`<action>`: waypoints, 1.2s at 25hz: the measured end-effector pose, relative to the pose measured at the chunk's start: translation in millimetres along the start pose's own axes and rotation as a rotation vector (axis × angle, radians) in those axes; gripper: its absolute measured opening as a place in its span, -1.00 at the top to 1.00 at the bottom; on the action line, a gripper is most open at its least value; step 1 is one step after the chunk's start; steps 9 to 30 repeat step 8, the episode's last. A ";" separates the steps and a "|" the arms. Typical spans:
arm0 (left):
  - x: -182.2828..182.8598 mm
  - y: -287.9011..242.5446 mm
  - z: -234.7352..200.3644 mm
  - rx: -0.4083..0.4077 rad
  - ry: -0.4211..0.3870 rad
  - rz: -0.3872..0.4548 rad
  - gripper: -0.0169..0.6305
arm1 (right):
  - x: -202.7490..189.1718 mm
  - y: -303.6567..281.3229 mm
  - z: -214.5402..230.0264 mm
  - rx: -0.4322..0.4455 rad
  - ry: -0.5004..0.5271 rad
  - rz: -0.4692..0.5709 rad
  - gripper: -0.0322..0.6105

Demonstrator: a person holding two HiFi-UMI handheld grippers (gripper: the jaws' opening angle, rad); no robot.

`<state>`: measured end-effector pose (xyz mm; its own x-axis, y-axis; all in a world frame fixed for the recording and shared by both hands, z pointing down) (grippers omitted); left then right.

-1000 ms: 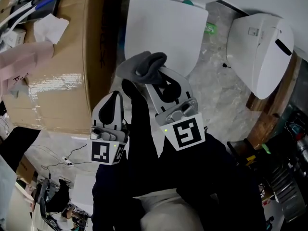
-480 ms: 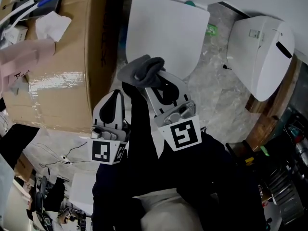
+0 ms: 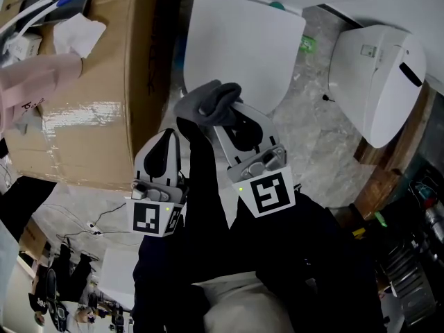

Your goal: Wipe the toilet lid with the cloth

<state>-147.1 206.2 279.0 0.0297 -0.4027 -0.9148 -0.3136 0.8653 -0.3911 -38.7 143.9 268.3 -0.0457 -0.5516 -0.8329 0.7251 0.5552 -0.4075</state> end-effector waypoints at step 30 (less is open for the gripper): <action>1.5 2.0 1.6 -0.001 -0.015 -0.014 0.91 | -0.6 0.7 -2.1 0.005 -0.009 0.005 0.67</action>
Point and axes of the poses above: the fingertips, and each gripper's own axes: y backward along the fingers, z to its right, x out of its top, the point moved 3 cm from there along y, backward along the fingers, and after that the axes turned 15 degrees about -y, right-handed, at the moved point
